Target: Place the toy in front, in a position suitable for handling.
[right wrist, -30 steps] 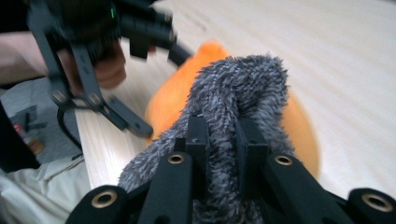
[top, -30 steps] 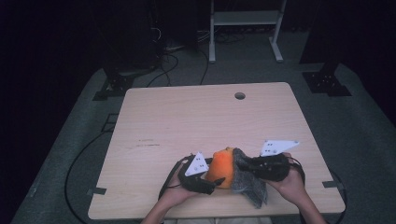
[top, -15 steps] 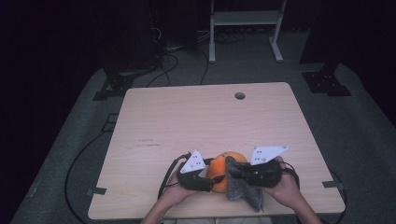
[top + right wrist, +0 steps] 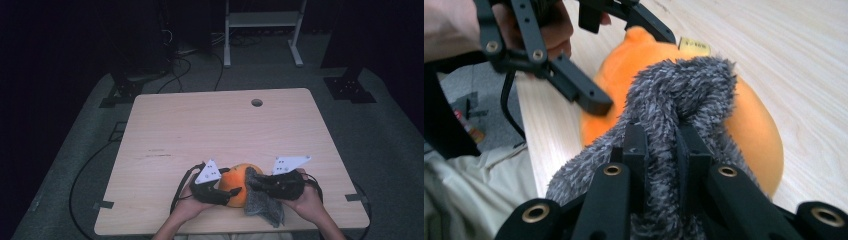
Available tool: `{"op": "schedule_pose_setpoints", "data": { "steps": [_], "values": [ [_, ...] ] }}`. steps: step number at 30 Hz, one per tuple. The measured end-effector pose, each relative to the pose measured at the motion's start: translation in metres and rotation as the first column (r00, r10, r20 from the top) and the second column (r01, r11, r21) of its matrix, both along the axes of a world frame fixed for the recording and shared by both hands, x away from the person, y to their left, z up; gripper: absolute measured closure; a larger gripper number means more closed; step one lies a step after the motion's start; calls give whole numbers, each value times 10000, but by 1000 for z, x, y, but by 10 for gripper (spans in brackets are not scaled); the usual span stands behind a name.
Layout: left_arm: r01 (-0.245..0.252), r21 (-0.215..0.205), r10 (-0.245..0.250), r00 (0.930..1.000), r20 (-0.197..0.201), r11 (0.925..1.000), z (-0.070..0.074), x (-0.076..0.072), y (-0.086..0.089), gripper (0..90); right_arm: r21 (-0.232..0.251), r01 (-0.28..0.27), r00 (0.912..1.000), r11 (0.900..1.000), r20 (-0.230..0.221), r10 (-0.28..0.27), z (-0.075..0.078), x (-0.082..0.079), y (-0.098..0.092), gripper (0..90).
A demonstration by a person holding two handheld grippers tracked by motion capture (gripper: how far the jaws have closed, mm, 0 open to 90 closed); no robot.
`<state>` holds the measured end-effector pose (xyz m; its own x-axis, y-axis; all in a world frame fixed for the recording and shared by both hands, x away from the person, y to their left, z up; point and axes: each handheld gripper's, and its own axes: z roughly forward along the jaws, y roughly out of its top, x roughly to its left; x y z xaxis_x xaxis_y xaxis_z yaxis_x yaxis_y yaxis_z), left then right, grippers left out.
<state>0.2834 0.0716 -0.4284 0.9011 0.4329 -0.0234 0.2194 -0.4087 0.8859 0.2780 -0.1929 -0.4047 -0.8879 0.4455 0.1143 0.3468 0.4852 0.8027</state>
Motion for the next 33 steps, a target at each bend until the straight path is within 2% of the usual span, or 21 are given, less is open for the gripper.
{"op": "schedule_pose_setpoints", "data": {
  "steps": [3, 5, 6, 8, 10, 13, 14, 15, 16, 18, 19, 22, 24, 25, 27, 31, 33],
  "values": [
    [-21, -34, 20, 9999, -161, 10000, -1, 2, 4, 306, -418, 83, 9999, 9991, -128, -88, -3, 3, -9, 776],
    [27, -58, -28, 9998, -210, 10000, -1, 2, 5, 310, 139, 160, 9983, 9998, -566, -152, -6, 6, -16, 773],
    [70, -27, -70, 9999, -140, 10000, -1, 2, 4, 311, 582, 164, 9973, 9982, -729, -121, -5, 7, -19, 772],
    [315, 76, -316, 9995, 55, 9995, 1, -1, 1, 304, 926, 68, 9980, 9957, -625, -10, -1, 6, -17, 772],
    [309, 111, -310, 9995, 80, 9995, 1, -1, 1, 299, 818, 37, 9989, 9966, -458, 1, 2, 7, -14, 772],
    [21, 82, -21, 10000, 18, 10000, 3, 2, 4, 296, 698, 109, 9981, 9975, -614, -66, -4, 10, -16, 774],
    [-138, -41, 137, 9997, -203, 9999, 4, 4, 4, 284, 713, 161, 9973, 9973, -720, -110, -6, 10, -16, 774],
    [-232, -238, 217, 9980, -600, 9994, 6, 6, 2, 255, 723, 206, 9971, 9972, -741, -152, -7, 10, -16, 774],
    [-202, -315, 180, 9973, -711, 9993, 7, 6, 1, 228, 630, 228, 9973, 9978, -705, -184, -7, 8, -13, 773],
    [-172, 30, 173, 9994, -311, 9998, 7, 3, -2, 251, 436, 98, 9985, 9990, -549, -74, -7, 5, -10, 773],
    [-158, 14, 158, 9995, -282, 9999, 5, 3, -1, 280, 397, 97, 9986, 9992, -522, -77, -7, 5, -10, 774],
    [-281, -112, 276, 9985, -473, 9995, 2, 5, 5, 312, 380, 120, 9977, 9992, -665, -94, -9, 9, -16, 774],
    [-216, -199, 204, 9981, -574, 9996, 1, 6, 8, 317, 59, 330, 9966, 9994, -754, -324, -14, 12, -22, 774],
    [-151, -211, 139, 9982, -579, 9997, 0, 6, 9, 319, 246, 440, 9936, 9987, -1056, -412, -18, 14, -27, 773],
    [-48, -201, 38, 9987, -518, 9998, 0, 5, 8, 322, 694, 447, 9908, 9966, -1309, -353, -18, 15, -32, 772],
    [228, -82, -230, 9995, -220, 9997, 0, 3, 6, 322, 1367, 399, 9944, 9898, -1026, -259, -8, 16, -30, 772],
    [261, -41, -262, 9995, -195, 9997, -1, 2, 7, 321, 1154, 350, 9957, 9927, -890, -247, -8, 15, -26, 772]
  ]
}}
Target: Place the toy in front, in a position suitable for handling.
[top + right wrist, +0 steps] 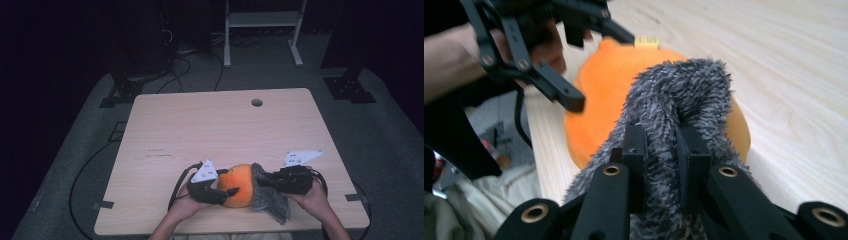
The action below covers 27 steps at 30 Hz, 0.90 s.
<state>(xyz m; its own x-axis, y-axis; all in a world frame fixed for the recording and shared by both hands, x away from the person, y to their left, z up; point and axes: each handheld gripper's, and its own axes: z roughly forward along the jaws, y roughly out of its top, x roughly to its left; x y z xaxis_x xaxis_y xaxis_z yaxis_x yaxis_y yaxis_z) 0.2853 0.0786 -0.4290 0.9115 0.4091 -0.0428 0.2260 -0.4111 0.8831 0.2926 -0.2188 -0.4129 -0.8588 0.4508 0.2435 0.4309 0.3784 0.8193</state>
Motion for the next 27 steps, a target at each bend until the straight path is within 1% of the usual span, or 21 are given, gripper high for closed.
{"op": "schedule_pose_setpoints", "data": {
  "steps": [3, 4, 6, 7, 8, 10, 11, 12, 13, 14, 16, 18, 19, 20, 21, 23, 24, 25, 26, 27],
  "values": [
    [32, -13, -32, 10000, 51, 10000, -1, -1, -1, 321, -286, 27, 9997, 9996, -247, -34, -9, 1, -2, 774],
    [21, 6, -21, 10000, 65, 10000, -1, -1, -1, 321, -447, 99, 9993, 9990, -354, -115, -11, 2, -5, 774],
    [30, 22, -30, 10000, 64, 10000, -1, -1, -1, 321, -958, 382, 9984, 9947, -385, -421, -14, 3, -12, 773],
    [57, 42, -57, 9999, 93, 10000, -1, -2, 0, 322, -928, 460, 9976, 9946, -465, -505, -15, 4, -15, 773],
    [102, 40, -102, 9999, 127, 9999, -1, -2, -1, 321, -773, 526, 9972, 9956, -491, -565, -14, 4, -17, 773],
    [157, 95, -159, 9996, 236, 9998, -1, -3, -1, 321, -221, 533, 9982, 9983, -251, -538, -6, 3, -17, 772],
    [150, 57, -152, 9997, 202, 9999, -1, -2, -1, 321, 28, 442, 9989, 9990, -165, -442, -2, 2, -15, 770],
    [162, 31, -162, 9997, 164, 9999, -1, -2, -1, 322, 83, 359, 9993, 9993, -83, -358, -1, 2, -12, 769],
    [196, 45, -197, 9997, 158, 9998, -1, -2, 0, 321, -49, 310, 9995, 9995, -80, -310, -2, 3, -9, 768],
    [238, 58, -239, 9996, 174, 9997, -1, -1, 1, 321, -186, 274, 9993, 9995, -251, -279, -7, 5, -7, 767],
    [224, 23, -225, 9996, 163, 9997, -2, -1, 3, 320, -147, 250, 9973, 9996, -681, -259, -14, 7, -10, 766],
    [193, -76, -193, 9998, 58, 9998, -2, 0, 4, 319, -689, 515, 9948, 9963, -838, -572, -20, 7, -14, 766],
    [221, -99, -220, 9997, 76, 9997, -2, 0, 5, 319, -842, 599, 9929, 9946, -975, -681, -23, 8, -18, 767],
    [209, -104, -208, 9997, 85, 9997, -3, 0, 5, 318, -593, 611, 9914, 9964, -1120, -675, -24, 8, -21, 769],
    [234, -95, -233, 9997, 104, 9997, -3, -1, 5, 318, -285, 606, 9918, 9978, -1110, -635, -21, 9, -22, 769],
    [275, -117, -273, 9995, 188, 9996, -3, -2, 4, 318, 312, 571, 9946, 9979, -881, -541, -13, 10, -22, 768],
    [261, -122, -258, 9995, 193, 9996, -3, -2, 4, 317, 830, 512, 9959, 9952, -792, -446, -8, 11, -21, 768],
    [257, -99, -255, 9995, 196, 9996, -3, -2, 4, 317, 1015, 478, 9962, 9937, -773, -400, -7, 12, -19, 767],
    [282, -98, -280, 9994, 206, 9996, -3, -2, 4, 317, 925, 426, 9965, 9948, -758, -356, -6, 13, -16, 767],
    [329, -84, -327, 9992, 239, 9994, -3, -2, 4, 317, 620, 442, 9965, 9971, -742, -396, -9, 14, -14, 767]
  ]
}}
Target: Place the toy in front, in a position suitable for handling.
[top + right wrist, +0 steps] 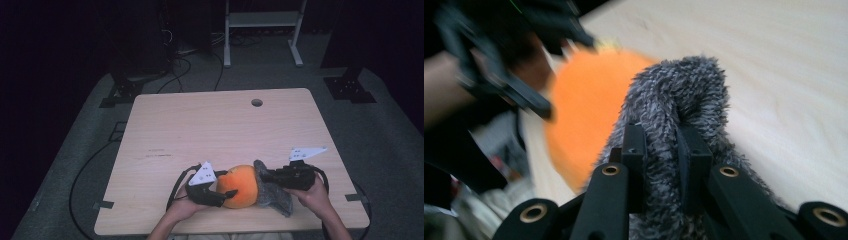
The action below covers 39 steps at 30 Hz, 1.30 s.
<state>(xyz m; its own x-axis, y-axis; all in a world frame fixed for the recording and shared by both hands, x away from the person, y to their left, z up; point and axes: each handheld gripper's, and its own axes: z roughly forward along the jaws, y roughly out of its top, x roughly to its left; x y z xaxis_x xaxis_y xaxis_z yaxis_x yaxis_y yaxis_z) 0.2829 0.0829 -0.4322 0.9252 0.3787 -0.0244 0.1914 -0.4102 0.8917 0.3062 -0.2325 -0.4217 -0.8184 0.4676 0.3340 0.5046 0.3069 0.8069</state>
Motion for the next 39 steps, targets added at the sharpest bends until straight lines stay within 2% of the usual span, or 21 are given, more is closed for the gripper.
{"op": "schedule_pose_setpoints", "data": {
  "steps": [1, 3, 5, 7, 10, 12, 13, 15, 17, 18, 20, 21, 23, 24, 26, 27, 29, 31, 35, 36, 39],
  "values": [
    [34, 2, -34, 10000, -5, 10000, 0, 0, 0, 316, -334, -12, 9999, 9994, -150, 7, -5, 1, 2, 767],
    [50, -22, -50, 10000, 10, 10000, -1, 0, 0, 316, -496, 27, 9993, 9988, -366, -45, -9, 2, 0, 767],
    [91, -42, -91, 10000, -18, 9999, -1, 1, 1, 316, -1323, 289, 9990, 9908, -296, -331, -12, 2, -4, 766],
    [118, -38, -118, 9999, 3, 9999, -1, 0, 1, 316, -972, 313, 9986, 9948, -397, -353, -11, 0, -9, 766],
    [232, 0, -232, 9997, -57, 9997, 0, 0, 0, 307, -103, 125, 9999, 9999, -38, -126, -1, -1, -7, 760],
    [220, 13, -220, 9996, -187, 9998, 3, 1, 1, 273, -282, 69, 10000, 9996, -63, -71, -2, 0, -3, 760],
    [2, 36, 0, 9990, -436, 10000, 4, 3, 1, 227, -515, 20, 9999, 9987, -143, -27, -5, 1, -1, 762],
    [-310, 22, 309, 9850, -1699, 9995, 1, 12, 0, 147, -630, 13, 9997, 9980, -224, -27, -8, 1, -1, 761],
    [-193, -50, 178, 9770, -2124, 9998, -3, 14, -4, 147, -612, 75, 9997, 9981, -244, -90, -8, -1, -2, 761],
    [-117, 69, 128, 9818, -1894, 9999, -2, 12, -7, 183, -622, 114, 9997, 9980, -230, -128, -8, -2, -2, 761],
    [-334, 302, 361, 9948, -953, 9990, 5, 6, -11, 269, -673, 215, 9998, 9975, 54, -212, -4, -4, -2, 764],
    [-411, 290, 410, 9992, 29, 9987, 9, 0, -12, 305, -586, 306, 9994, 9978, 160, -297, -1, -5, -2, 764],
    [-454, 652, 353, 9883, 1482, 9968, 12, -7, -16, 344, -318, 514, 9966, 9982, 659, -492, 9, -7, -4, 764],
    [-267, 902, 109, 9853, 1707, 9956, 11, -7, -19, 346, -94, 584, 9945, 9982, 876, -574, 13, -8, -4, 764],
    [168, 1248, -392, 9830, 1792, 9920, 4, -7, -20, 347, 171, 566, 9917, 9982, 1147, -582, 17, -8, -2, 762],
    [253, 1084, -439, 9839, 1730, 9938, 2, -7, -18, 347, 55, 465, 9928, 9989, 1100, -468, 14, -7, 2, 760],
    [509, 1203, -684, 9869, 1462, 9914, -1, -6, -14, 343, -227, 318, 9965, 9992, 784, -299, 4, -4, 6, 763],
    [557, 1173, -724, 9870, 1436, 9915, -3, -6, -11, 334, -180, 95, 9994, 9998, 327, -89, -2, -1, 5, 762],
    [587, 905, -696, 9900, 1224, 9942, -6, -6, -4, 297, -856, 290, 9996, 9959, 51, -287, -7, 1, -2, 760],
    [642, 840, -739, 9902, 1187, 9944, -7, -6, -3, 284, -772, 360, 9994, 9964, 19, -359, -7, 0, -5, 760],
    [721, 682, -799, 9896, 1198, 9951, -9, -6, -3, 268, 299, 150, 9991, 9994, 394, -162, 7, -4, -5, 759]
  ]
}}
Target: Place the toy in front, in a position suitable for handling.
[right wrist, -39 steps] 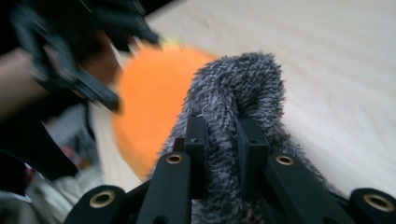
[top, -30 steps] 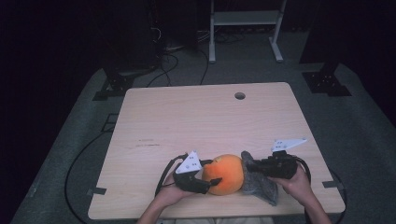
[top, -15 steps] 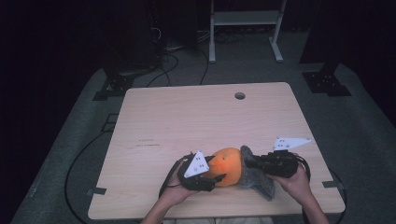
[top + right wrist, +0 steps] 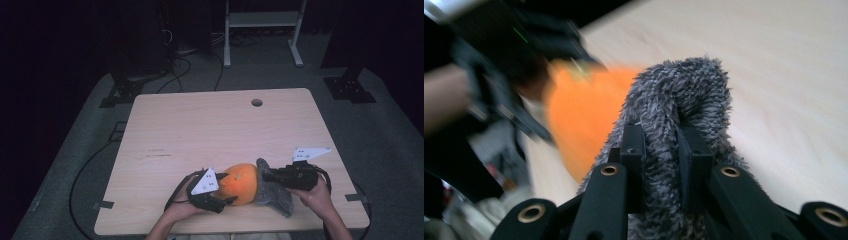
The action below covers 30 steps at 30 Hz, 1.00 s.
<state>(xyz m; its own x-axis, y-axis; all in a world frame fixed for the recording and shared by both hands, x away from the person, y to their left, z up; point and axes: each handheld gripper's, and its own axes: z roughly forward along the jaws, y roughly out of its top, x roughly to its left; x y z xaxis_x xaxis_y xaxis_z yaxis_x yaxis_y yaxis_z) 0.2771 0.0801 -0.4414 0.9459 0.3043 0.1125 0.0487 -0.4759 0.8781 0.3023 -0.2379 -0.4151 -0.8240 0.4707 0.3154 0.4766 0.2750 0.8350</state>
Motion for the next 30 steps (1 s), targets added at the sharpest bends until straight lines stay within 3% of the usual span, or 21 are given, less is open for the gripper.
{"op": "schedule_pose_setpoints", "data": {
  "steps": [1, 3, 7, 9, 10, 13, 15, 16, 18, 19, 22, 24, 27, 28, 30],
  "values": [
    [1, 5, -1, 10000, 8, 10000, 0, 0, 0, 266, 168, -82, 9999, 9998, 139, 79, 3, 0, 1, 758],
    [47, 35, -48, 10000, 35, 10000, 0, 0, 0, 263, 41, -113, 9997, 9999, 233, 112, 6, 2, 5, 759],
    [136, -18, -136, 9999, 32, 9999, -1, -1, 0, 265, -882, -140, 9989, 9960, -456, 100, -13, 11, 7, 763],
    [136, 17, -136, 9999, 12, 9999, 0, -1, 0, 265, -1076, 49, 9987, 9942, -504, -104, -12, 12, 1, 763],
    [136, 8, -136, 9999, -4, 9999, 0, -1, 0, 265, -1044, 113, 9989, 9945, -448, -160, -10, 11, -1, 763],
    [120, -59, -120, 9999, -8, 9999, -1, -1, 0, 265, -284, -3, 9998, 9996, -212, -3, -1, 6, -2, 763],
    [120, -47, -120, 9999, -16, 9999, -1, -1, 1, 266, -225, -139, 9999, 9997, -56, 138, 1, 5, 3, 762],
    [93, -20, -93, 10000, 12, 10000, -1, -1, 2, 266, -365, -154, 9998, 9992, -105, 150, -1, 6, 6, 762],
    [108, 15, -107, 9999, -70, 9999, 0, 1, 4, 266, -923, -153, 9981, 9956, -612, 97, -13, 13, 7, 760],
    [117, -56, -118, 9998, -174, 9999, -1, 2, 5, 266, -899, -171, 9966, 9958, -817, 97, -16, 14, 5, 761],
    [113, -137, -119, 9988, -482, 9998, -1, 7, 11, 266, -1463, 161, 9960, 9891, -849, -287, -18, 15, -1, 763],
    [152, -266, -168, 9979, -620, 9995, -2, 8, 13, 266, -894, 126, 9966, 9959, -805, -198, -14, 13, -2, 763],
    [178, -230, -191, 9982, -574, 9996, -3, 8, 13, 266, 68, -80, 9994, 9999, -325, 82, -2, 9, 3, 760],
    [185, -190, -195, 9984, -536, 9996, -2, 8, 13, 267, 31, -132, 9995, 9999, -299, 133, -2, 9, 7, 758],
    [107, -129, -113, 9988, -477, 9999, -2, 9, 14, 266, -548, -151, 9989, 9984, -450, 127, -9, 11, 13, 759]
  ]
}}
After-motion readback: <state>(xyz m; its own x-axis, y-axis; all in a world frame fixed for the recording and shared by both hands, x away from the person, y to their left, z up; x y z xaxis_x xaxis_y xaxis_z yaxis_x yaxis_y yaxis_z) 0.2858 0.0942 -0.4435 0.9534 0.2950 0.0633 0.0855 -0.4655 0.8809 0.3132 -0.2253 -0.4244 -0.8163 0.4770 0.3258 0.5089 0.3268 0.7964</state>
